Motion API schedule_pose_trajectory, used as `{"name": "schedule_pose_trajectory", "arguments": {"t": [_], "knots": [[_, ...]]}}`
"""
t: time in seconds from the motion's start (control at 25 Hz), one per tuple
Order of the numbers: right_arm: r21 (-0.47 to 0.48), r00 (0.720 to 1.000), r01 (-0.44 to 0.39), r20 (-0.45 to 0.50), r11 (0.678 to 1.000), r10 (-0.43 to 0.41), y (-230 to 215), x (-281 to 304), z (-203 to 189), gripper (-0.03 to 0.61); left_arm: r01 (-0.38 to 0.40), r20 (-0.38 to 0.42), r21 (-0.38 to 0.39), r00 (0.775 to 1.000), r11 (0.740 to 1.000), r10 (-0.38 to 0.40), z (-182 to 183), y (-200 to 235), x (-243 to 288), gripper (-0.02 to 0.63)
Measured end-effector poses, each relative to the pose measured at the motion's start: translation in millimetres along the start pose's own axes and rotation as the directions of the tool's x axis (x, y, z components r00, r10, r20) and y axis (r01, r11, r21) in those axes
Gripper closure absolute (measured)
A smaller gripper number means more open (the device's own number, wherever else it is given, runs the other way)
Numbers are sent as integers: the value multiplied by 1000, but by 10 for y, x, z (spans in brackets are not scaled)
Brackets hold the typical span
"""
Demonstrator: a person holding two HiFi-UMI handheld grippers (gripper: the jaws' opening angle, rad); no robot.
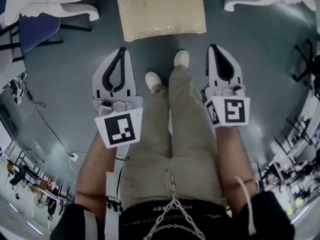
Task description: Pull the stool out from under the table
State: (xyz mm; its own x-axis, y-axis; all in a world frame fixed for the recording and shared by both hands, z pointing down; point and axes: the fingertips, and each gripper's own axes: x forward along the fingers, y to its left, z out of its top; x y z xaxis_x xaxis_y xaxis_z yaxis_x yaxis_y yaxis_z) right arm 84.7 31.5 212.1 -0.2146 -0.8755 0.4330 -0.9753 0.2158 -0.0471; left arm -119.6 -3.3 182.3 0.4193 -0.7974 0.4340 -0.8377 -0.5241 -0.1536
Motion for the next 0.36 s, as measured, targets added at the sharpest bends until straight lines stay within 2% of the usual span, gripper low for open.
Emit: {"name": "schedule_pose_trajectory", "arguments": {"t": [0.08, 0.24, 0.36], "knots": [[7, 1000, -12, -18, 1000, 12, -11, -50, -73, 577, 0, -18, -39, 1000, 999, -1, -62, -106, 7, 611], [11, 999, -32, -38, 999, 32, -118, 29, -231, 577, 9, -60, -60, 998, 998, -13, -241, -223, 214, 611], [8, 998, -33, -53, 999, 33, -193, 59, -439, 577, -14, -73, -134, 997, 991, 4, -415, -318, 370, 611]]}}
